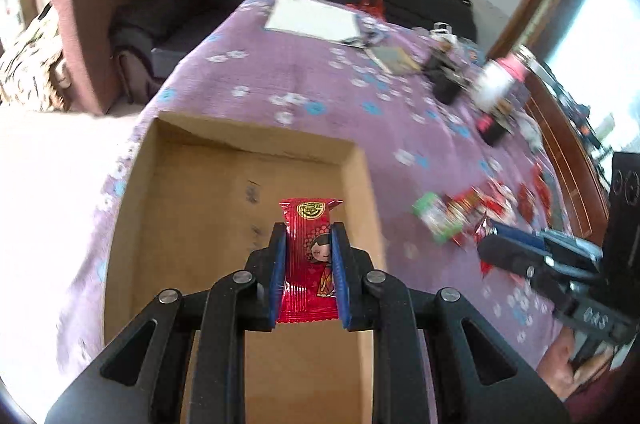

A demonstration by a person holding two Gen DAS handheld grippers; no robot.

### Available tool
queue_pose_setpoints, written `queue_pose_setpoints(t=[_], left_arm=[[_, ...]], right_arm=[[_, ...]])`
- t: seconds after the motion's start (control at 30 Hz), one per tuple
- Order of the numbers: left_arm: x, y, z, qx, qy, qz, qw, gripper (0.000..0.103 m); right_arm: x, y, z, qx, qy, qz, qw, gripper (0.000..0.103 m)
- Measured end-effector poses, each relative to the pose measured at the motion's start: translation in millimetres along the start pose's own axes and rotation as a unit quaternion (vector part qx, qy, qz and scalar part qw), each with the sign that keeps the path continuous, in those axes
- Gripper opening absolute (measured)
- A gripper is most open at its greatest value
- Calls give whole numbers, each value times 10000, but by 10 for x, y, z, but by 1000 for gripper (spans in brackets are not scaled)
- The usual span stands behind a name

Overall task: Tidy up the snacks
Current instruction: 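Carry both red candies into the cardboard box and open both grippers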

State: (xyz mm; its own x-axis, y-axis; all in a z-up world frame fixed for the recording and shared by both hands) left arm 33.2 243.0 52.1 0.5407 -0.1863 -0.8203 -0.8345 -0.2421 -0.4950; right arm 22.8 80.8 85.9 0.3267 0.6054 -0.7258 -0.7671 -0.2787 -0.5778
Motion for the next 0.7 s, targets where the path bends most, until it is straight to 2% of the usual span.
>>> queue_pose_setpoints(t=[0.1,0.3,0.53,0.6,0.7], left_arm=[[273,-104,187,-276,2,158,9995,18],[688,-141,347,-647,92,458,9968,18],[812,-177,489,-943,199,513,9940,20],[801,-193,538,-976,190,493,9938,22],[766,-198,579,-1072,214,434,9931,35]], right_arm=[[393,-146,34,185,-120,184,9996,24],[951,-269,93,119,4,449,9989,24],[1192,-269,89,-63,266,499,9984,28],[1204,-279,72,-89,351,477,9982,30],[1197,-279,49,-39,367,418,9984,44]])
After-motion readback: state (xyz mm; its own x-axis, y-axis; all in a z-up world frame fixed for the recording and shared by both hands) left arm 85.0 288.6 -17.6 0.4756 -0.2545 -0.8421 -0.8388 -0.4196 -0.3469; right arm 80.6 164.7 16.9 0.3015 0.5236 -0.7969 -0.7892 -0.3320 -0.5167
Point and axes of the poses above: each gripper's, at about its wrist camera, not at the fingertips, and x roughly the way its jaws point, z to its left, y to its underside, the point moved 5 cm from there along x, roughly the way its jaws point, and after that the axes turned 5 degrees about -x, right-handed, at the moved point
